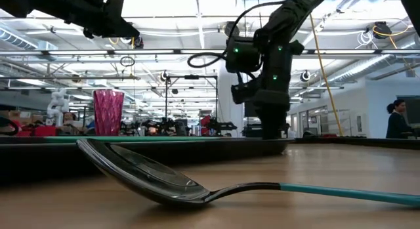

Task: Pick and place plate/cup/fork/spoon on tray
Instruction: Adjust the tray

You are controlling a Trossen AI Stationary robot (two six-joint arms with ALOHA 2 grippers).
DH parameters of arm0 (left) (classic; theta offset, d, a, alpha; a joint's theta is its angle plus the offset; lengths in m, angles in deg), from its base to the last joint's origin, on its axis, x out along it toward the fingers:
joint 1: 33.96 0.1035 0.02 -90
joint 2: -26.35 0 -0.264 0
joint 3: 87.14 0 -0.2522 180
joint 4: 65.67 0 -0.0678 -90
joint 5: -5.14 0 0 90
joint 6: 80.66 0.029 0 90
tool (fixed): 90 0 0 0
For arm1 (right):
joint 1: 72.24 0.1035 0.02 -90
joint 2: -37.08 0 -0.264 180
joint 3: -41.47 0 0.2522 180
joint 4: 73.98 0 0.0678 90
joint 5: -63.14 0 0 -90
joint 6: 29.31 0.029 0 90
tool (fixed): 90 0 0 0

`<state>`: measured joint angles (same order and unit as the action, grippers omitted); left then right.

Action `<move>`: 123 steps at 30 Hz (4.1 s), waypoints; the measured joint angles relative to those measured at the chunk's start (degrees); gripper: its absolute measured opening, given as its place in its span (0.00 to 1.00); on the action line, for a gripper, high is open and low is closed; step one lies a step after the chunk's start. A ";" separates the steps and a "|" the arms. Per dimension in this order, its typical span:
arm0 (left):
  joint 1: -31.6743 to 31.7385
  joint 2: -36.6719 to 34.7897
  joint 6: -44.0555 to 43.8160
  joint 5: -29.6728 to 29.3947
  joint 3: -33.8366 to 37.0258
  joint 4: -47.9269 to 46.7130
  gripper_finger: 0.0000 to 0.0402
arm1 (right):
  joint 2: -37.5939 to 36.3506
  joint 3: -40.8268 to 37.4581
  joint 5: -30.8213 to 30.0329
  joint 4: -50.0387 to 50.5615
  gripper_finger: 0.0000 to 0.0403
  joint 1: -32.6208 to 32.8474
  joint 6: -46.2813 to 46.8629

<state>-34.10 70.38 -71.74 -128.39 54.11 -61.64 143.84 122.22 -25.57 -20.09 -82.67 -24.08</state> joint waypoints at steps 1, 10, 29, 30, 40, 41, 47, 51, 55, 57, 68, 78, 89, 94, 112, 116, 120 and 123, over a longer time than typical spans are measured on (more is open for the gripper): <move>0.03 0.00 0.04 0.00 0.00 0.03 0.08 | -0.12 -0.02 0.00 1.53 0.40 0.18 0.43; 0.22 0.00 2.18 -0.02 0.00 3.27 0.08 | -2.23 -0.68 -8.92 16.46 0.31 1.56 8.74; 0.22 0.00 6.51 -0.02 0.00 12.10 0.08 | -10.91 -9.09 -14.19 6.82 0.07 -6.68 21.40; 0.22 0.00 6.59 -0.03 0.00 12.07 0.08 | -11.08 -9.09 -14.11 6.97 0.06 -6.86 23.16; 0.22 0.00 17.30 -0.02 0.00 13.49 0.08 | -11.19 -8.92 -11.62 7.78 0.03 -6.36 36.47; 0.22 0.00 18.62 -0.02 0.00 13.52 0.08 | -11.19 -8.92 -11.48 8.11 0.01 -6.03 37.56; 0.22 0.00 22.50 0.00 0.00 13.03 0.08 | -11.10 -8.99 -12.67 9.36 0.01 -3.05 41.44; 0.22 0.00 22.06 0.01 0.00 10.51 0.08 | -11.10 -9.03 -9.92 10.56 0.00 -2.31 47.68; 0.22 0.00 20.53 0.02 0.00 7.98 0.08 | -11.10 -9.25 -9.46 12.51 0.00 -0.92 57.08; 0.22 0.00 18.75 0.02 0.00 6.88 0.08 | -11.10 -10.09 -10.33 12.48 0.00 -0.13 62.11; -2.11 -0.24 13.30 0.17 0.00 -1.27 0.08 | -11.08 -13.73 -10.47 11.38 0.00 5.54 82.17; -4.52 -0.72 12.87 0.15 0.00 -8.68 0.08 | -17.80 -14.12 -16.38 11.11 0.07 10.29 80.92; -4.46 -1.03 10.04 1.28 0.00 -15.09 0.08 | -26.55 -13.88 -20.51 4.46 0.40 7.81 58.76; -4.44 -1.03 8.94 1.58 0.00 -15.09 0.08 | -22.21 -13.79 -20.22 -0.15 0.43 4.08 46.18; 0.35 -1.00 14.33 1.65 0.00 -9.12 0.08 | -10.29 -13.40 -7.25 -4.86 0.33 -6.34 36.03; 1.58 -0.98 14.47 2.94 0.00 -8.10 0.08 | -9.64 -13.44 -6.55 1.85 0.16 -6.37 42.03; 2.32 -0.98 14.15 6.32 0.00 -6.85 0.08 | -10.01 -13.53 -4.64 3.93 0.12 -5.82 47.89; 2.32 -0.98 13.90 7.49 0.00 -6.89 0.08 | -10.53 -13.59 -3.92 3.80 0.11 -5.41 51.59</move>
<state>-31.79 69.39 -57.84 -120.90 54.11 -68.53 133.32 108.63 -29.49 -16.29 -88.08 27.51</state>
